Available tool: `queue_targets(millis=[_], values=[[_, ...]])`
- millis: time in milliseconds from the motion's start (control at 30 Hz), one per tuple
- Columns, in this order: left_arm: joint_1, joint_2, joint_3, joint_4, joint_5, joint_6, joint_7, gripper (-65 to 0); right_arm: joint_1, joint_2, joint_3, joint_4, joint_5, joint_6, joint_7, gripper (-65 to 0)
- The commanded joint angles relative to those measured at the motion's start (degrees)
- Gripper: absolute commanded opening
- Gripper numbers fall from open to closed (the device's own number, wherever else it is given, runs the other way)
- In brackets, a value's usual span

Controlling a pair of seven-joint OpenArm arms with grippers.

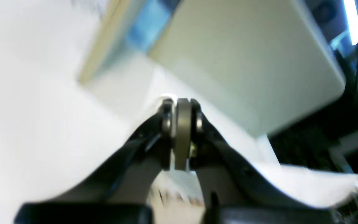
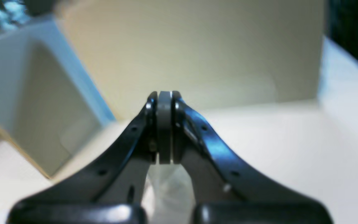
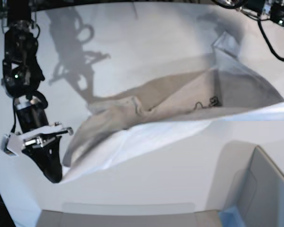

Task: Layout the t-shirt on the table in an organized manner, then fold the t-shirt properly
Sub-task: 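Lift the t-shirt with both grippers and fling it across the table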

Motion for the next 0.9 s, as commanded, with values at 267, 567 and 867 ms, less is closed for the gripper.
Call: queue_targets(millis=[267,567,867], values=[[-7.4,-4.9,-8.4,4.5,-5.8,-0.3,-12.7,-65.0,14.2,0.7,0.5,1.0,-0.4,2.1,18.1,-65.0],[-9.4,-11.6,-10.3,4.5,-7.5,-0.3,-21.9,-65.0,24.2,0.4,0.5,1.0,0.0,1.4,23.5,-65.0],[-10.3,-12.6,-12.4,4.5,-7.5,-0.3,-21.6,-65.0,25.1,0.3,0.5,0.5,-0.1,-2.2,22.3,-65.0]])
